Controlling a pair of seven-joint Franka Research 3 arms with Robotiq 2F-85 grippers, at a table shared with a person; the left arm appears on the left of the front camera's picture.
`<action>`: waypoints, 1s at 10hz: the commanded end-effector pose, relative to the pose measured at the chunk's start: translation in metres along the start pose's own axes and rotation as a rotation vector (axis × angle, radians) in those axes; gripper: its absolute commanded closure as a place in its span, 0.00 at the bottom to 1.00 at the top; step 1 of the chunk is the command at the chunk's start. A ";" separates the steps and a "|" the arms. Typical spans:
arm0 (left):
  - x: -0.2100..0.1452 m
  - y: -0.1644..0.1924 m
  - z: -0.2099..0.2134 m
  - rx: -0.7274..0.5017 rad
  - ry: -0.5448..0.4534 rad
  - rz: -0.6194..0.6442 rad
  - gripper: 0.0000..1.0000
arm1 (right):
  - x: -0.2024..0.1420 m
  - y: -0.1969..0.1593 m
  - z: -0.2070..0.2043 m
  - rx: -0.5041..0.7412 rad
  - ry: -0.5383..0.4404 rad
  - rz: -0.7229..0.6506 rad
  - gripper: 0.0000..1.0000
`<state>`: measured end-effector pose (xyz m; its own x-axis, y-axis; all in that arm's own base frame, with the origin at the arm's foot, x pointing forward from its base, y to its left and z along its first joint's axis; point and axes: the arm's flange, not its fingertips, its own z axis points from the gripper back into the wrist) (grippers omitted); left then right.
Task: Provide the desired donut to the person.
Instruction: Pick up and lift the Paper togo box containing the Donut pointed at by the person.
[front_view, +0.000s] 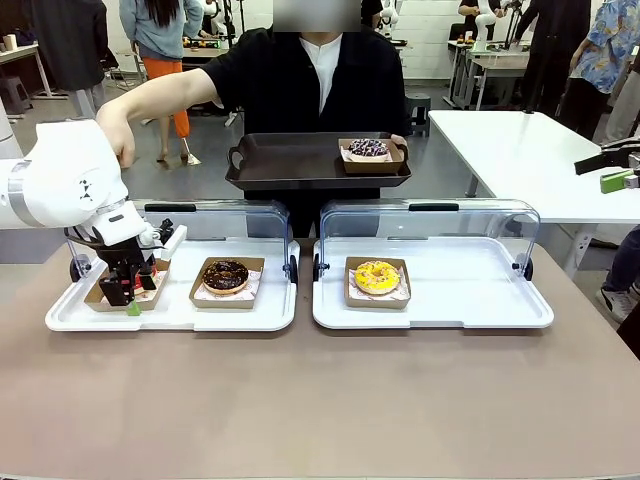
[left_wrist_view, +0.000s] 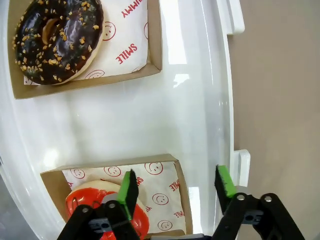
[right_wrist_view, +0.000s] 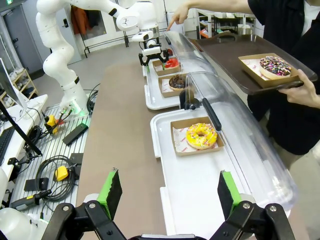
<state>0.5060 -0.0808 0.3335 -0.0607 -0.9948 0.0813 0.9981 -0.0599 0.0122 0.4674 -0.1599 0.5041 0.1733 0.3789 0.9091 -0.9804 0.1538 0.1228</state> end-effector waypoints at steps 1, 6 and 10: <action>-0.002 0.003 -0.002 0.014 -0.013 -0.016 0.97 | 0.000 0.000 0.000 -0.001 -0.002 0.000 0.00; -0.004 0.002 -0.001 0.004 -0.023 -0.017 0.98 | 0.000 0.000 0.000 -0.001 -0.002 0.000 0.00; -0.005 0.003 -0.002 -0.007 -0.023 -0.009 1.00 | 0.000 0.000 0.000 -0.001 -0.002 0.000 0.00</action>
<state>0.5066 -0.0789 0.3336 -0.0596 -0.9948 0.0828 0.9982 -0.0588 0.0123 0.4674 -0.1599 0.5041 0.1733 0.3789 0.9091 -0.9804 0.1538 0.1228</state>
